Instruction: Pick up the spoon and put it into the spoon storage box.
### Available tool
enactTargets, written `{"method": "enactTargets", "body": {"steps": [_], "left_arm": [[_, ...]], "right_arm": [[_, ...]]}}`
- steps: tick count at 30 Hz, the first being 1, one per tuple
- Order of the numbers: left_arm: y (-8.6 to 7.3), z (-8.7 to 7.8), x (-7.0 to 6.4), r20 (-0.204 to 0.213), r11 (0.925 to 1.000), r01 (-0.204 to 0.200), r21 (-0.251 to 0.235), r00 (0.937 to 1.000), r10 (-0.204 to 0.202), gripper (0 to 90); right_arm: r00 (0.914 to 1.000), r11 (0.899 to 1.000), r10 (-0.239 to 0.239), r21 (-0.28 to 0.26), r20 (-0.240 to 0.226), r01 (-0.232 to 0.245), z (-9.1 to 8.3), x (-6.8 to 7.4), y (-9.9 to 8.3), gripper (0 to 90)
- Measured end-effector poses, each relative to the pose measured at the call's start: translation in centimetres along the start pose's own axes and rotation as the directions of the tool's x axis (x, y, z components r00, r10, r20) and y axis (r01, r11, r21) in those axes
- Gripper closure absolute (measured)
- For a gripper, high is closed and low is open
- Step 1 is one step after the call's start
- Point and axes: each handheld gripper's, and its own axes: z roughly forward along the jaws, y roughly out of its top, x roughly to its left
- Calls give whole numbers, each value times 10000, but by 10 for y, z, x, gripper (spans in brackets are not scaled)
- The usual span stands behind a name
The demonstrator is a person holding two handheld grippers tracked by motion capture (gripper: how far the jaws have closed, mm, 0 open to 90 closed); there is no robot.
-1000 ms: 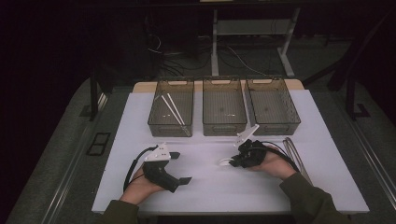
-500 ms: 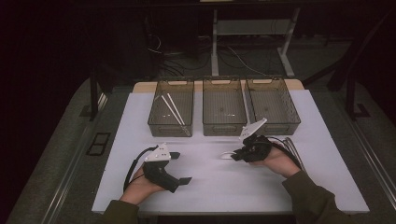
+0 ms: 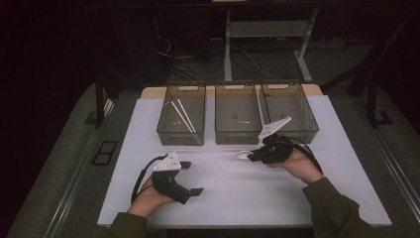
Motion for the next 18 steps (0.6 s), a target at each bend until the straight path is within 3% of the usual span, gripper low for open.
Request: {"method": "enactTargets", "body": {"steps": [18], "left_arm": [[0, 0, 0, -29, 10000, -11, 23, 10000, 11, 2]], "right_arm": [[9988, 9945, 352, -997, 343, -316, -20, -18, 27, 812]]}}
